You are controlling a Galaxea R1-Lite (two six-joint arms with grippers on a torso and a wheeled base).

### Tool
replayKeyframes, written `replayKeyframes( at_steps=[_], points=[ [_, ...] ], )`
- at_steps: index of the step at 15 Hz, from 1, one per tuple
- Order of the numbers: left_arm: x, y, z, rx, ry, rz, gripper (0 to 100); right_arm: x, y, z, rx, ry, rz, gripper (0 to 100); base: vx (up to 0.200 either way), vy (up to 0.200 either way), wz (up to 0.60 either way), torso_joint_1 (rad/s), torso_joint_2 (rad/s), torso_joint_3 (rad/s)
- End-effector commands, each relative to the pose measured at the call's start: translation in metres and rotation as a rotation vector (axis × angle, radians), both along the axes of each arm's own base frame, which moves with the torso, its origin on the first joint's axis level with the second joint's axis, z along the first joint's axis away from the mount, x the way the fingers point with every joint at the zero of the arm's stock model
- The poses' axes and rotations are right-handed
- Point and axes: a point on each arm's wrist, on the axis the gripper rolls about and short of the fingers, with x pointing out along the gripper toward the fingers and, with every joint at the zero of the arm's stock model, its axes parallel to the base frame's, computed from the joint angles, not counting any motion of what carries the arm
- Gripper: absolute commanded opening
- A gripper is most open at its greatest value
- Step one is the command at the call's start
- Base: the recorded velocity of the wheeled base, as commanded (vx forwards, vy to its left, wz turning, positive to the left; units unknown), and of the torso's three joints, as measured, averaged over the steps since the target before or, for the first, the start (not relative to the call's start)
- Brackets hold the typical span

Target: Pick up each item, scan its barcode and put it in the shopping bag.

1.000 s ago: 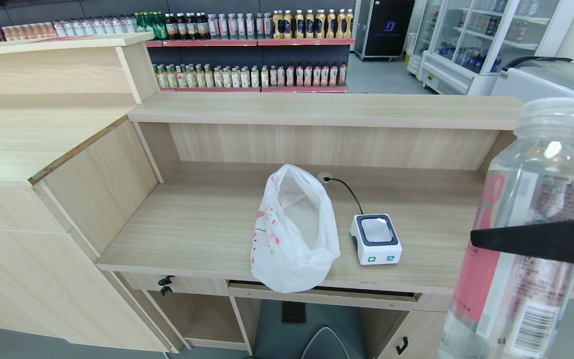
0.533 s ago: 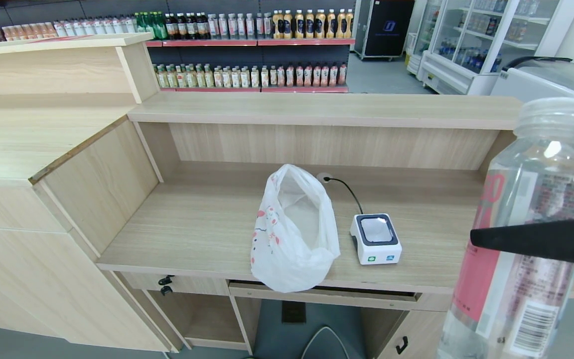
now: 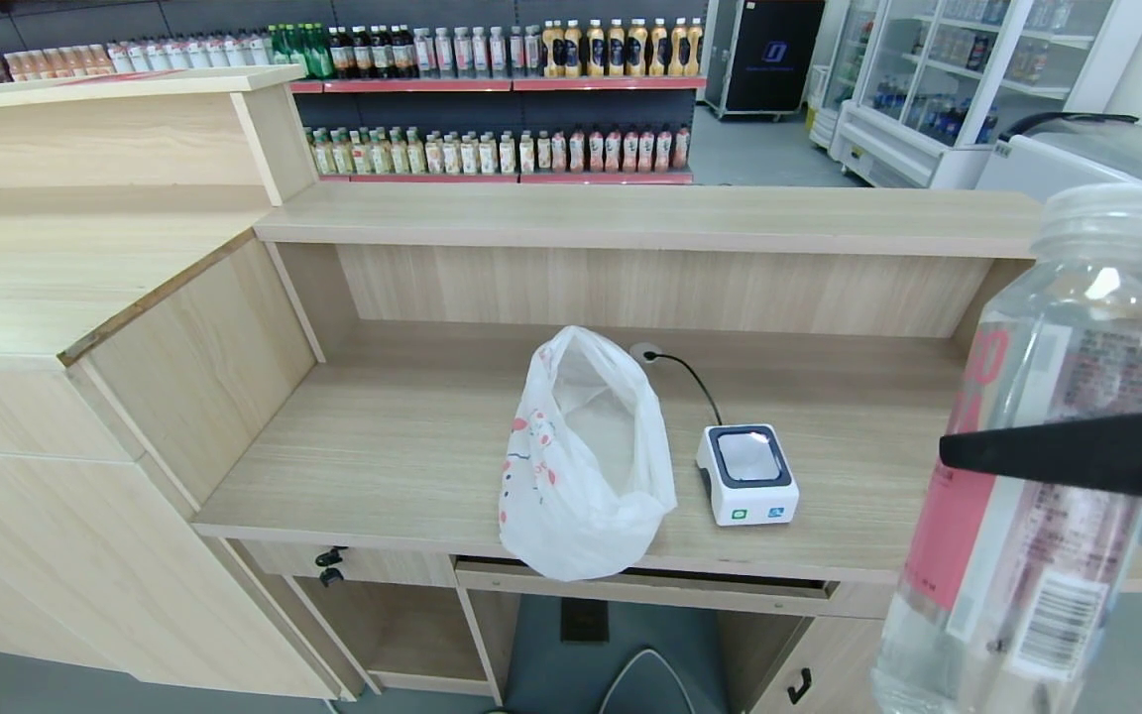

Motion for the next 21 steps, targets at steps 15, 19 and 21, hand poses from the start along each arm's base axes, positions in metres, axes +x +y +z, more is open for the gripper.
replayKeyframes(
  at_steps=[15, 19, 21],
  points=[
    [0.000, 0.000, 0.000, 0.000, 0.000, 0.000, 0, 0.124, -0.088, -0.046, -0.539, -0.432, -0.522, 0, 0.000, 0.000, 0.00, 0.000, 0.00, 0.000],
    [0.000, 0.000, 0.000, 0.000, 0.000, 0.000, 0, 0.133, -0.099, -0.071, -0.743, -0.538, -0.482, 0, 0.000, 0.000, 0.00, 0.000, 0.00, 0.000],
    [0.000, 0.000, 0.000, 0.000, 0.000, 0.000, 0, 0.140, -0.100, -0.088, -0.772, -0.643, -0.484, 0, 0.000, 0.000, 0.00, 0.000, 0.00, 0.000]
  ],
)
